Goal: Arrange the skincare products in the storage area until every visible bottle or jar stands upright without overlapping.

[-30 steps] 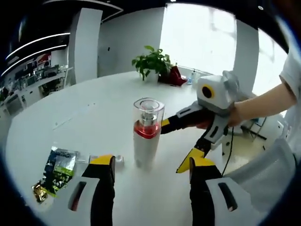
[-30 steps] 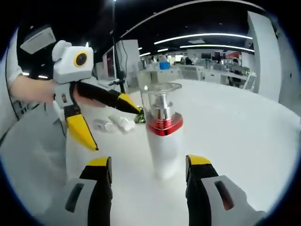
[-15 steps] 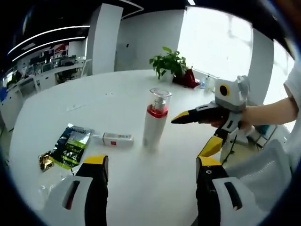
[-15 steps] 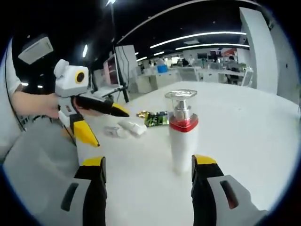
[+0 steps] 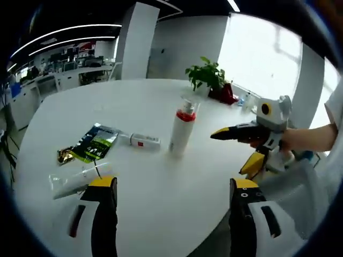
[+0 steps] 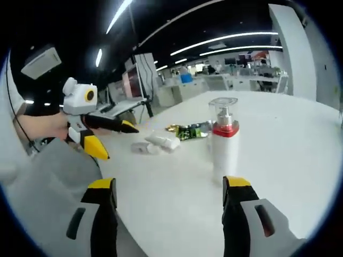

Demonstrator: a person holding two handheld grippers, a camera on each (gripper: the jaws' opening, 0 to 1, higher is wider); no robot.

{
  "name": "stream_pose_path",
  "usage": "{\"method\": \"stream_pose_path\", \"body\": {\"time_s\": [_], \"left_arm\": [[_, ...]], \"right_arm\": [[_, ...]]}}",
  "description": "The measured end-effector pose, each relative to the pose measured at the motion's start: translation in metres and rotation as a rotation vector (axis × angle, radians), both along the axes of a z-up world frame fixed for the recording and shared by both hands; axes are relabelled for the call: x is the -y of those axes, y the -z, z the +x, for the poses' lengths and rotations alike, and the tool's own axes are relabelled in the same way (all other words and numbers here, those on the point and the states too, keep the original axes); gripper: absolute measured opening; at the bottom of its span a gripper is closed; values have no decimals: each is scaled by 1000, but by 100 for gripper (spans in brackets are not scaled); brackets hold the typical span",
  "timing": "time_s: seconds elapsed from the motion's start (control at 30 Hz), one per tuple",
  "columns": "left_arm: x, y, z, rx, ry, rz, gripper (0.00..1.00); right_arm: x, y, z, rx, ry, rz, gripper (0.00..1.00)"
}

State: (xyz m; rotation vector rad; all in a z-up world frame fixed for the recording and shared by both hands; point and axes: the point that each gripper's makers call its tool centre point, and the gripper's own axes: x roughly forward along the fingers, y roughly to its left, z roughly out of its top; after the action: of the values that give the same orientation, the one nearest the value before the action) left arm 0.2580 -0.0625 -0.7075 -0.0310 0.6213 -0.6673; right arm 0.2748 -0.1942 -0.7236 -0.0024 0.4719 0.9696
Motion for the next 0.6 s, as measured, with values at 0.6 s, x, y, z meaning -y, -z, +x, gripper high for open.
{"method": "stream_pose_path", "body": {"time_s": [0.6], "left_arm": [[-75, -23, -35, 7, -136, -23, 89]], "right_arm": [[-10, -21, -12, -6, 38, 3, 91]]}}
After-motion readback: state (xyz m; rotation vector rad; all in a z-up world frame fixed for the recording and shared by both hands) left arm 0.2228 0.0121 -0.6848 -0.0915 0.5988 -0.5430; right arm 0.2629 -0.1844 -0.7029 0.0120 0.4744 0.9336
